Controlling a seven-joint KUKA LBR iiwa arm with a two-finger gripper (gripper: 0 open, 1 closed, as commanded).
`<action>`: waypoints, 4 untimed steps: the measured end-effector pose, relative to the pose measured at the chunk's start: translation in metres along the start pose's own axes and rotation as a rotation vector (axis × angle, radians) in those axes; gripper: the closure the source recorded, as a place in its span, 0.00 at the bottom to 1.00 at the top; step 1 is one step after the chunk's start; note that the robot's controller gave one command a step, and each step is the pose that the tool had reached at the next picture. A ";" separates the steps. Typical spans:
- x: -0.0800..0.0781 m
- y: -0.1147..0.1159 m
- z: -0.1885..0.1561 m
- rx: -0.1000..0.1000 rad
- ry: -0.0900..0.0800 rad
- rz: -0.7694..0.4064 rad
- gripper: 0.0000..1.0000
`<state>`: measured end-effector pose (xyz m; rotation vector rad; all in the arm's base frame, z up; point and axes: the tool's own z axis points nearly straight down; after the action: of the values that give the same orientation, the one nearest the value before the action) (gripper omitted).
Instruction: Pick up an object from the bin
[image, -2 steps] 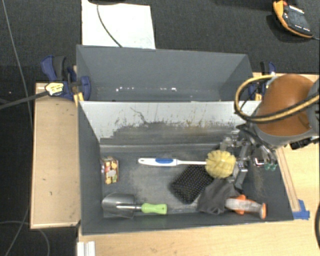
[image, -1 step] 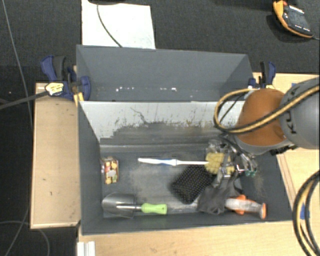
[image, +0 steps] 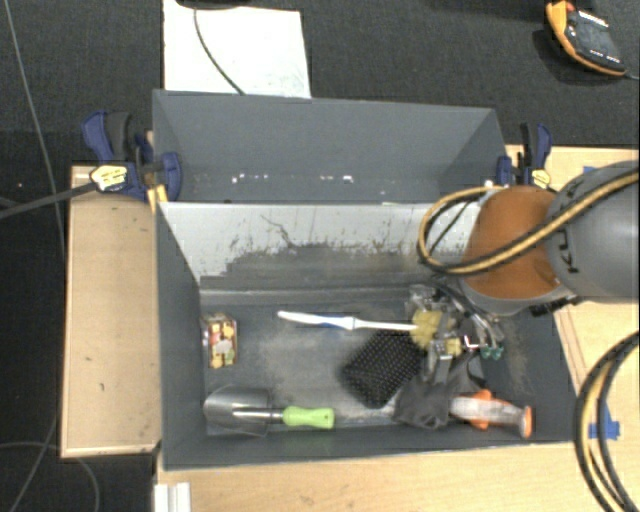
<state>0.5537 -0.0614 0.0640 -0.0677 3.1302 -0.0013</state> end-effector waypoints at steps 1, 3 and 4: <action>0.014 -0.046 -0.024 0.001 -0.006 -0.274 1.00; 0.013 -0.045 -0.100 -0.001 -0.003 -0.265 1.00; 0.007 -0.046 -0.129 0.002 -0.012 -0.266 1.00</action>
Offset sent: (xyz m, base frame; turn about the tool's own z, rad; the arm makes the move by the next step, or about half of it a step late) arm 0.0000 0.0000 0.0000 0.0000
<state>0.5469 -0.1074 0.1933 -0.4811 3.0819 -0.0060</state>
